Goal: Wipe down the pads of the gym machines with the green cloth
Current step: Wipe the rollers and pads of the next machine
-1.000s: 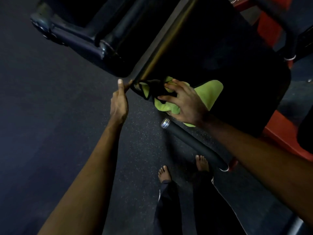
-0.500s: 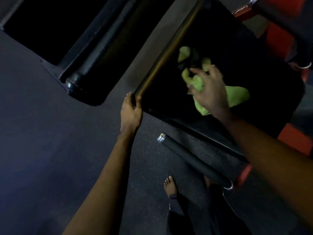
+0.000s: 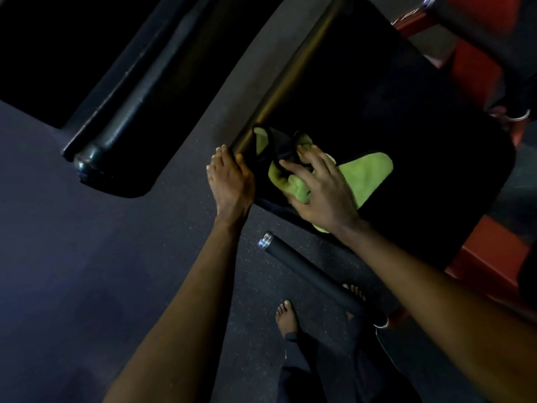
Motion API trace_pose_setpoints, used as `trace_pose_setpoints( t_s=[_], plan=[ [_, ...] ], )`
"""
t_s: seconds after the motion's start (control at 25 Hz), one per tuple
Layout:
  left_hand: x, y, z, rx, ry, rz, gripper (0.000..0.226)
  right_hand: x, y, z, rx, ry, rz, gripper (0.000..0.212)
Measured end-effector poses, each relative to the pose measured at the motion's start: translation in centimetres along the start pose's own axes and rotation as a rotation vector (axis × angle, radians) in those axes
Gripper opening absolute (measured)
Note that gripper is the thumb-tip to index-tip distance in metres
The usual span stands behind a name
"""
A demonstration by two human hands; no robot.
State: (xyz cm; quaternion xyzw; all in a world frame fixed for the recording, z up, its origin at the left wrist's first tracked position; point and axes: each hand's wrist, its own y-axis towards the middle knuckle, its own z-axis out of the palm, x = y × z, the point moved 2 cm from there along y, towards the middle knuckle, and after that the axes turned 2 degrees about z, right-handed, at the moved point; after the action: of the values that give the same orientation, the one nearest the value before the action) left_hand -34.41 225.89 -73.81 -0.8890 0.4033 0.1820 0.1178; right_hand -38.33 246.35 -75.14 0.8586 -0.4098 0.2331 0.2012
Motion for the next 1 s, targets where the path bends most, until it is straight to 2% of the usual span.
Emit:
trace_pose_setpoints(
  t_s=[0.08,0.16,0.28,0.36,0.44,0.56,0.64,0.76,0.84,0.92,1.0],
  plan=[
    [-0.6,0.5,-0.2,-0.012,-0.006,0.018,0.055,-2.3,0.3,-0.9,0.052,-0.047,-0.069,0.07],
    [-1.3,1.5,-0.2,-0.026,-0.035,0.03,0.049,-5.5,1.1,-2.2,-0.036,-0.061,0.072,0.066],
    [-2.8,1.8,0.4,-0.109,-0.024,0.034,0.045,-8.7,2.6,-3.8,-0.282,0.026,0.355,0.061],
    [-3.2,1.4,1.0,-0.178,0.043,0.03,0.047,-7.9,3.8,-3.2,-0.329,-0.01,0.416,0.059],
    [-3.2,1.3,1.4,-0.208,0.055,-0.001,0.047,-5.7,4.8,-2.4,-0.283,-0.018,0.307,0.06],
    [-3.2,1.2,1.4,-0.248,0.043,0.001,0.042,-3.6,5.4,-1.9,-0.109,-0.038,-0.056,0.059],
    [-3.1,1.2,1.5,-0.266,0.029,0.004,0.042,-3.7,7.3,-2.2,-0.068,-0.063,-0.079,0.057],
    [-2.9,0.9,1.7,-0.284,-0.004,-0.013,0.045,-2.4,11.0,-1.7,-0.169,-0.027,-0.019,0.051],
    [-3.1,1.1,1.7,-0.281,-0.036,-0.021,0.048,-0.3,12.7,-0.4,-0.164,-0.009,-0.177,0.043],
    [-3.2,0.9,1.4,-0.278,-0.056,-0.047,0.047,1.2,13.8,0.5,-0.048,0.015,-0.355,0.039],
    [-3.2,0.8,1.3,-0.296,-0.076,-0.044,0.04,1.1,15.1,0.3,0.07,-0.001,-0.433,0.041]
  ],
)
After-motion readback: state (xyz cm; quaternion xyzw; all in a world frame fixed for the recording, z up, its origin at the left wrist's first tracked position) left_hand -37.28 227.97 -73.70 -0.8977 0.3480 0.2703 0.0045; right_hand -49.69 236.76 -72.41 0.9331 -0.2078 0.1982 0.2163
